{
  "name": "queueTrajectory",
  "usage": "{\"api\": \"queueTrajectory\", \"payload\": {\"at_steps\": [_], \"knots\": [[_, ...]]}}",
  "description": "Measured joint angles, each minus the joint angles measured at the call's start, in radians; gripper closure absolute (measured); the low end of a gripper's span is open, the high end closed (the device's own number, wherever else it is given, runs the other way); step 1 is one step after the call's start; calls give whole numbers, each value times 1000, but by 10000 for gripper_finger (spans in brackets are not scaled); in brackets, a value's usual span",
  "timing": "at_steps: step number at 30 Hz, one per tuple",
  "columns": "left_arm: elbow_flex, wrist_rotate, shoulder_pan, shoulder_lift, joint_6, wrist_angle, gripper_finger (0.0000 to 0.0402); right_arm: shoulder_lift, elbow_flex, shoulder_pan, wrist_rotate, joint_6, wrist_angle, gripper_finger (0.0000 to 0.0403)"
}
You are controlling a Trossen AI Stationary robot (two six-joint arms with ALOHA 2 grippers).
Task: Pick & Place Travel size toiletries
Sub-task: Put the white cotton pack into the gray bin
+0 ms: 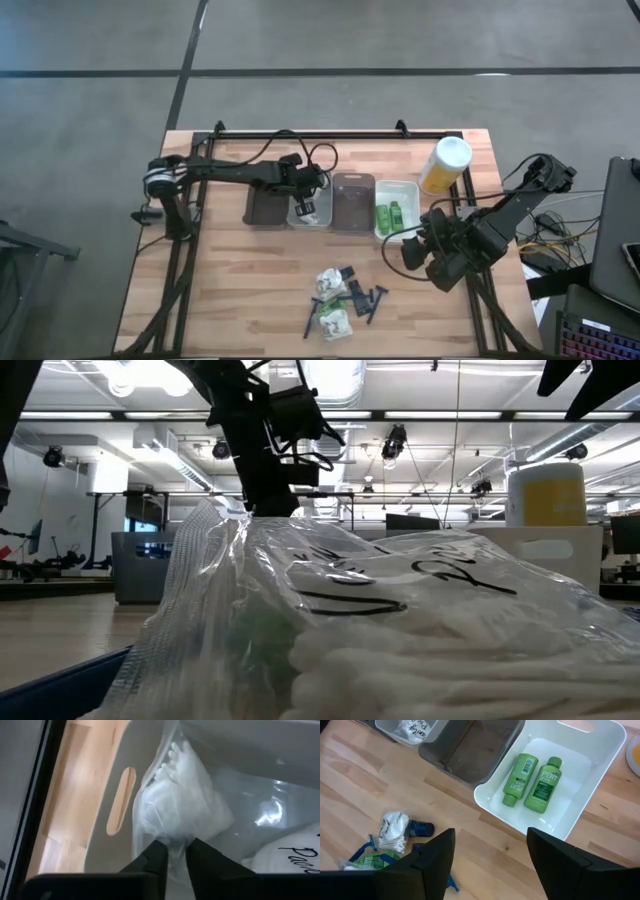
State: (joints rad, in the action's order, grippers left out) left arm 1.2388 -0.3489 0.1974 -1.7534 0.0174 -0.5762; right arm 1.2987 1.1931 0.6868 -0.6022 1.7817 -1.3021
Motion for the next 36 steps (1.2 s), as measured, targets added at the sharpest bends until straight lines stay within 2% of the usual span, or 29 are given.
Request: {"api": "queueTrajectory", "payload": {"at_steps": [8, 13, 15, 17, 21, 25, 31, 35, 36], "knots": [[0, -77, -3, 47, -1, -26, 245, 0, 0, 0, 1, -1, 0, 115], [7, -138, -12, 117, -46, -117, 215, 0, 0, 0, 37, -26, 0, 89], [23, -126, -26, 155, -83, -174, 209, 0, 0, 0, 65, -42, 0, 80], [41, -59, -48, 200, -99, -205, 207, 0, 0, 0, 83, -54, 1, 72], [52, 168, -114, 289, -111, -178, 208, 0, 0, 1, 85, -81, 7, 56], [51, 266, -214, 315, -227, -125, 209, 0, 0, 2, 85, -145, 57, 46], [50, 399, -376, 211, -335, -2, 209, 0, -8, 2, 86, -236, 149, 48], [50, 565, -395, 109, -440, 78, 209, 0, -10, 3, 87, -213, 157, 59], [50, 579, -393, 80, -468, 88, 209, 0, -11, 3, 87, -211, 159, 62]]}}
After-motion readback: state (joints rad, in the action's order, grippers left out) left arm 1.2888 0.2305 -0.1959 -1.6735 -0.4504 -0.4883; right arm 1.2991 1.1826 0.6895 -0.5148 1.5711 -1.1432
